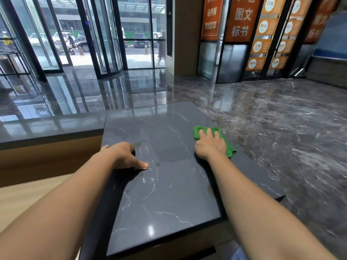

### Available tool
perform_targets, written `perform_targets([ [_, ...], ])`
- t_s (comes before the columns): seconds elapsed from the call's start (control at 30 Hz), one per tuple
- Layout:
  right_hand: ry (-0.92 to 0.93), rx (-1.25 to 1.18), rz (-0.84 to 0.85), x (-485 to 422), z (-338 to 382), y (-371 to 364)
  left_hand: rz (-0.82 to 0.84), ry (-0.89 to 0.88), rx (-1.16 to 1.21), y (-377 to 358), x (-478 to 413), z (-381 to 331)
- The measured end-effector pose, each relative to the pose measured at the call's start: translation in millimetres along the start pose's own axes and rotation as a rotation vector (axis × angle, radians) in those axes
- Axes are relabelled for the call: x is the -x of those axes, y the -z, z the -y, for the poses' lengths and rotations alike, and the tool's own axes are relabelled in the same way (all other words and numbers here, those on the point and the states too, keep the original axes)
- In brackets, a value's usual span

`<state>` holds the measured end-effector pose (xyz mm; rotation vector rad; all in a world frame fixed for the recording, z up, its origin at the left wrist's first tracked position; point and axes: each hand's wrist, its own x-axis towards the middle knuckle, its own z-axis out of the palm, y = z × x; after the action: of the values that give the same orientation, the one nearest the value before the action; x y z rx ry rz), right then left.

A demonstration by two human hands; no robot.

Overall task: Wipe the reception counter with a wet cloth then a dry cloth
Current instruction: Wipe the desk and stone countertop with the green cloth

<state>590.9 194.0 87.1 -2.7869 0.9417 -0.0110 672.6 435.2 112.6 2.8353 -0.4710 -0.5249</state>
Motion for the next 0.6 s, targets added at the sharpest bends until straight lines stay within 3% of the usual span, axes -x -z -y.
perform_targets([
  [0.27, 0.24, -0.033, 0.046, 77, 91, -20, 0.05, 0.03, 0.091, -3, -8, 5],
  [0.47, 0.338, -0.011, 0.117, 64, 62, -16, 0.055, 0.012, 0.092, -4, -9, 7],
  [0.6, 0.265, -0.031, 0.083, 38, 19, -6, 0.075, -0.007, 0.063, -3, -8, 12],
])
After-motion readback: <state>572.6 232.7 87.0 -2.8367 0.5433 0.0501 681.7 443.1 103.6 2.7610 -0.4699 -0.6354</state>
